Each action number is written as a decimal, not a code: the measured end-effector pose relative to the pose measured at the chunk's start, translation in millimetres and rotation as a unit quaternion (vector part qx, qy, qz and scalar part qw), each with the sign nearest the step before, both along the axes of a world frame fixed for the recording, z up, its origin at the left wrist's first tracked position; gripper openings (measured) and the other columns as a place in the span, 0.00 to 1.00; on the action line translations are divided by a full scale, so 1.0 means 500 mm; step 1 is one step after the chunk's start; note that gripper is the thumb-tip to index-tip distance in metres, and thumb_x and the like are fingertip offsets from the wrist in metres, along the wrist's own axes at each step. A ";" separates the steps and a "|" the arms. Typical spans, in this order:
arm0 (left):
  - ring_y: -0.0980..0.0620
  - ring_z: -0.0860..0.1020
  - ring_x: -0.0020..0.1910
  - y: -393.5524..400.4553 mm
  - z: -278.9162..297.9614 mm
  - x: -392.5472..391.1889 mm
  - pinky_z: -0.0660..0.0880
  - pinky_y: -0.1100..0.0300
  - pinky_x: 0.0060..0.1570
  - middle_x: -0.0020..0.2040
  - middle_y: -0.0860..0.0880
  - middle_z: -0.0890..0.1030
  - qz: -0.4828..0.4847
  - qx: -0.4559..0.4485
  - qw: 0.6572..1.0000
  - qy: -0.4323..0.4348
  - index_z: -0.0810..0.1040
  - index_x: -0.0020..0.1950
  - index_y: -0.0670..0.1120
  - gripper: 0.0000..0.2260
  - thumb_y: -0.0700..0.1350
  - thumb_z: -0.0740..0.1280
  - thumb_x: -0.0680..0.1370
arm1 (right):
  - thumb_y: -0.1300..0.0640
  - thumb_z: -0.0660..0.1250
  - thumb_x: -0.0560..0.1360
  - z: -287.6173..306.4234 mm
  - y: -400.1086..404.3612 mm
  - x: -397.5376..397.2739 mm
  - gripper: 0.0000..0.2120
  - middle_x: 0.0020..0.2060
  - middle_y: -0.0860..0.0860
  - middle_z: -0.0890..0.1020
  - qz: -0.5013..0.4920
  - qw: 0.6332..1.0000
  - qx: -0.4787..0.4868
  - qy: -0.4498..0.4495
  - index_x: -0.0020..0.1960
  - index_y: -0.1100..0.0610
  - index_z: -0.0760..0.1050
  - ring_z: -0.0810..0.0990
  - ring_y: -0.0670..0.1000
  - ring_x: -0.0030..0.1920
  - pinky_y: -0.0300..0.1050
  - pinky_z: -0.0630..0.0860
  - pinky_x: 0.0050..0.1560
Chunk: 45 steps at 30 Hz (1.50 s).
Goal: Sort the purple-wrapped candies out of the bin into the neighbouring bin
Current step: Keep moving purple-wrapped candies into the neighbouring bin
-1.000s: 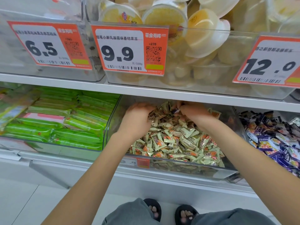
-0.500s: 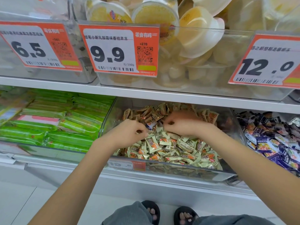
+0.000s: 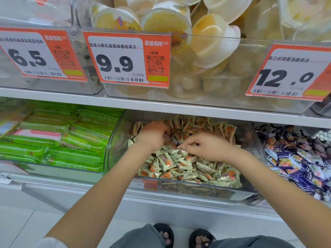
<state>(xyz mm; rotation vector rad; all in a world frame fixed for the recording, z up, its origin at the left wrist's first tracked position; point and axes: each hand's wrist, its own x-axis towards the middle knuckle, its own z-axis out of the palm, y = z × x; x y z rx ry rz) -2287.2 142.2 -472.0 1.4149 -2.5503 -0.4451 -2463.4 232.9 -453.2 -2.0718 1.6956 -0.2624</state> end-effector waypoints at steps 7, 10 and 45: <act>0.61 0.80 0.40 0.128 0.066 0.037 0.76 0.71 0.40 0.40 0.54 0.81 -0.016 0.043 0.929 0.367 0.73 0.43 0.51 0.16 0.42 0.78 0.65 | 0.34 0.62 0.70 0.028 0.022 0.056 0.22 0.26 0.44 0.74 -0.096 0.971 -0.027 -0.219 0.56 0.47 0.72 0.70 0.38 0.22 0.29 0.62 0.22; 0.61 0.78 0.40 0.155 0.065 0.015 0.74 0.71 0.40 0.41 0.54 0.78 -0.031 0.047 0.912 0.407 0.69 0.44 0.54 0.21 0.38 0.78 0.64 | 0.40 0.63 0.75 0.039 0.049 0.067 0.17 0.30 0.48 0.77 -0.103 0.966 -0.021 -0.235 0.51 0.54 0.75 0.71 0.39 0.26 0.37 0.68 0.28; 0.50 0.68 0.62 0.056 0.019 0.082 0.65 0.52 0.56 0.54 0.57 0.78 -0.119 -0.126 0.978 -0.112 0.78 0.44 0.55 0.12 0.62 0.64 0.72 | 0.51 0.62 0.79 -0.002 -0.104 -0.004 0.14 0.58 0.45 0.76 0.006 0.997 -0.038 0.072 0.64 0.46 0.73 0.75 0.47 0.52 0.40 0.70 0.47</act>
